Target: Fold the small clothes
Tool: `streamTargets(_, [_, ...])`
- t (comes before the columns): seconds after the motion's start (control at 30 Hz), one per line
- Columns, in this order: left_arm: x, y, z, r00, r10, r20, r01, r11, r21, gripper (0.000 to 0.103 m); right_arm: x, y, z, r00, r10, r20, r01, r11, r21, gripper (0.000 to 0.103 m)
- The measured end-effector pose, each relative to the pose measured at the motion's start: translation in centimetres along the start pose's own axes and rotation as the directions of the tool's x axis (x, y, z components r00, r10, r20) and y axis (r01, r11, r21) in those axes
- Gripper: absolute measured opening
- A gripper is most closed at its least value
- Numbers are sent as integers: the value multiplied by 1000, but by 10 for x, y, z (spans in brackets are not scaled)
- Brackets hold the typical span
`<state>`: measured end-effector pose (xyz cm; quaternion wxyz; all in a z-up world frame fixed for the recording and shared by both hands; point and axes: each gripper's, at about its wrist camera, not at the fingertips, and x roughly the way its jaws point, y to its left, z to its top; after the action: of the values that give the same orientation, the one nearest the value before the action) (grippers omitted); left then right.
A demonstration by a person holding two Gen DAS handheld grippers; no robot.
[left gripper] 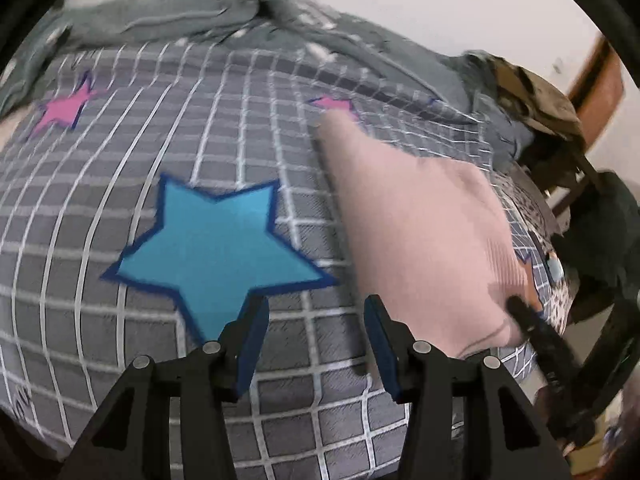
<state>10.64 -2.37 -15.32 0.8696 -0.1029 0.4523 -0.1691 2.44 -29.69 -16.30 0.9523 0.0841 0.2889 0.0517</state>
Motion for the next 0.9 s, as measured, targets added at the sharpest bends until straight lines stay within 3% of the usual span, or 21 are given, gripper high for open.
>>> streamTargets(0.07, [1, -2, 6, 1000, 7, 16, -7, 1000, 10, 49, -8, -5, 10, 999, 22, 35, -22, 1000, 9, 45])
streamTargets(0.1, [4, -1, 10, 1000, -3, 18, 3, 1000, -3, 49, -11, -9, 18, 998, 39, 53, -40, 999, 14, 46])
streamTargets(0.3, [17, 14, 24, 999, -37, 10, 38, 997, -64, 49, 35, -6, 60, 997, 72, -12, -71, 995, 72, 50])
streamTargets(0.37, [18, 16, 26, 999, -31, 9, 31, 998, -63, 49, 57, -6, 63, 997, 43, -59, -37, 994, 104, 48])
streamTargets(0.4, [19, 17, 28, 1000, -26, 9, 26, 998, -59, 49, 70, -3, 64, 996, 0, -88, 9, 995, 96, 41])
streamTargets(0.43, [19, 18, 28, 1000, -24, 10, 24, 998, -56, 49, 72, 0, 65, 997, -3, -80, 8, 998, 63, 20])
streamTargets(0.47, [19, 18, 29, 1000, -21, 11, 22, 998, -51, 49, 70, 2, 65, 998, 17, -66, -15, 999, 34, 14])
streamTargets(0.53, [18, 18, 31, 1000, -25, 19, 26, 999, -41, 49, 42, -5, 70, 995, 76, 67, -77, 997, 2, 13])
streamTargets(0.6, [20, 15, 33, 999, -39, 22, 40, 998, -40, 49, 36, -27, 69, 994, 71, 86, -79, 993, 85, 13])
streamTargets(0.7, [25, 5, 36, 996, -87, 19, 88, 995, -41, 49, 74, -46, 54, 998, -10, -64, 16, 995, 95, 14])
streamTargets(0.73, [26, 1, 36, 995, -101, 17, 101, 994, -38, 49, 77, -47, 50, 998, -23, -66, 29, 996, 83, 16])
streamTargets(0.83, [27, -14, 33, 992, -127, 9, 127, 992, 3, 49, 60, -47, 55, 999, -22, -46, 24, 998, 58, 39])
streamTargets(0.9, [28, -23, 29, 994, -113, 8, 113, 993, 40, 49, 41, -48, 60, 999, 1, -35, 2, 997, 82, 41])
